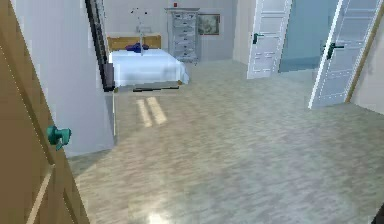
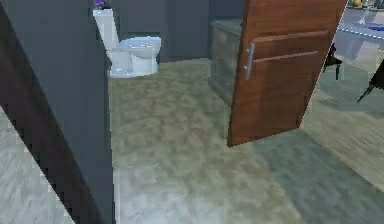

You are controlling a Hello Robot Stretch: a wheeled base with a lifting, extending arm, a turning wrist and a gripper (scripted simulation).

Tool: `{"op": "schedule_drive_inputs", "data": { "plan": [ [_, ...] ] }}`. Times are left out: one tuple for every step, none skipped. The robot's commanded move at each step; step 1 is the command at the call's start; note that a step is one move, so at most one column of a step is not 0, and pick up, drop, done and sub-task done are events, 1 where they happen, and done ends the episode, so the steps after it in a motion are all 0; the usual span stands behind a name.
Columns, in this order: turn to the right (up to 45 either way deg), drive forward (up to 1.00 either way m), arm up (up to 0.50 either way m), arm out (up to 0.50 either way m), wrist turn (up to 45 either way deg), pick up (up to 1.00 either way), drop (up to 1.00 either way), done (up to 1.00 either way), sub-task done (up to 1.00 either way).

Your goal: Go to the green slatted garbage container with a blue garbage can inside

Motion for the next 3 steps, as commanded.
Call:
{"op": "schedule_drive_inputs", "data": {
  "plan": [
    [0.0,0.90,0.00,0.00,0.0,0.00,0.00,0.00,0.00],
    [-45.0,0.00,0.00,0.00,0.0,0.00,0.00,0.00,0.00],
    [0.0,0.65,0.00,0.00,0.0,0.00,0.00,0.00,0.00]
  ]
}}
